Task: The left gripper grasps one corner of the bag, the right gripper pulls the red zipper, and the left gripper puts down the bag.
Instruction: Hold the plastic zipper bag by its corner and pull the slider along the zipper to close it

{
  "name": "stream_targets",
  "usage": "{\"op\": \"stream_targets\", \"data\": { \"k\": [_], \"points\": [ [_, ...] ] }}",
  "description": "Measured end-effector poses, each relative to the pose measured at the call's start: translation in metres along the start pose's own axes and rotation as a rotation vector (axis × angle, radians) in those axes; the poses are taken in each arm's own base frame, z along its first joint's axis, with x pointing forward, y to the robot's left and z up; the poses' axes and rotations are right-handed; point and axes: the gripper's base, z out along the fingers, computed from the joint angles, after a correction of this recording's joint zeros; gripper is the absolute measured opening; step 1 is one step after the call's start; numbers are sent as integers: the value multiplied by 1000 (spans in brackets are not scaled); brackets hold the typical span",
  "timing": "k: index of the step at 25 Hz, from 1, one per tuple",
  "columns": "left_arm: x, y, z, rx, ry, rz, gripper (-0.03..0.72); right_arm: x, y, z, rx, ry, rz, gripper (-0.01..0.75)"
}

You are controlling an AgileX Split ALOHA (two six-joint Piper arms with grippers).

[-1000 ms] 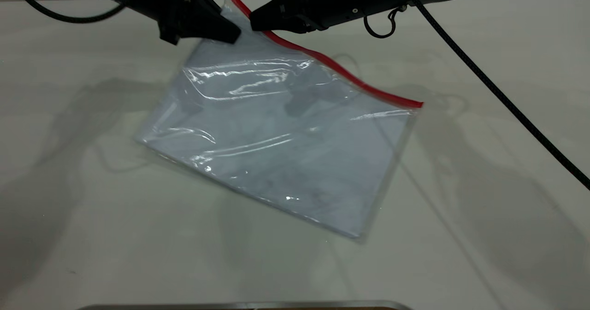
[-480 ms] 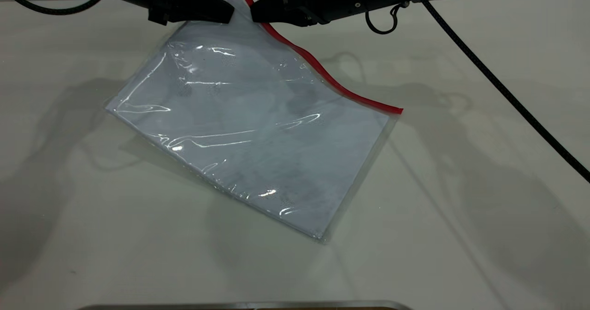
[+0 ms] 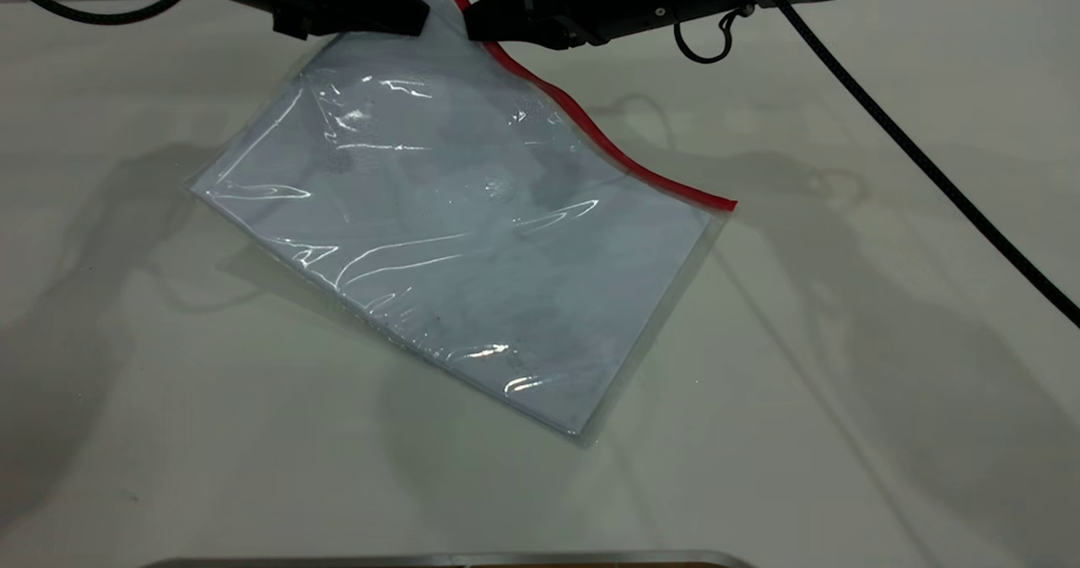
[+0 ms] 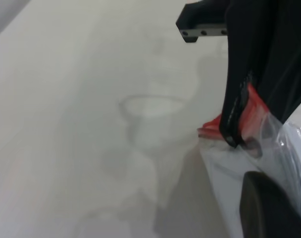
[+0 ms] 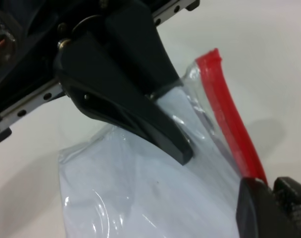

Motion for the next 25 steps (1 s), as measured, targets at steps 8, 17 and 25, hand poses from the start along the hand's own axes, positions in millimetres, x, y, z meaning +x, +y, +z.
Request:
{"op": "stream_targets", "data": {
  "k": [8, 17, 25],
  "points": [
    [-24, 3, -29, -27, -55, 37, 51, -4, -3, -3, -1, -25, 2, 45],
    [-42, 2, -41, -43, -77, 72, 50, 9, -12, -4, 38, 49, -36, 48],
    [-54, 3, -56, -72, -113, 85, 50, 37, -37, -19, 149, 282, -136, 51]
  ]
}}
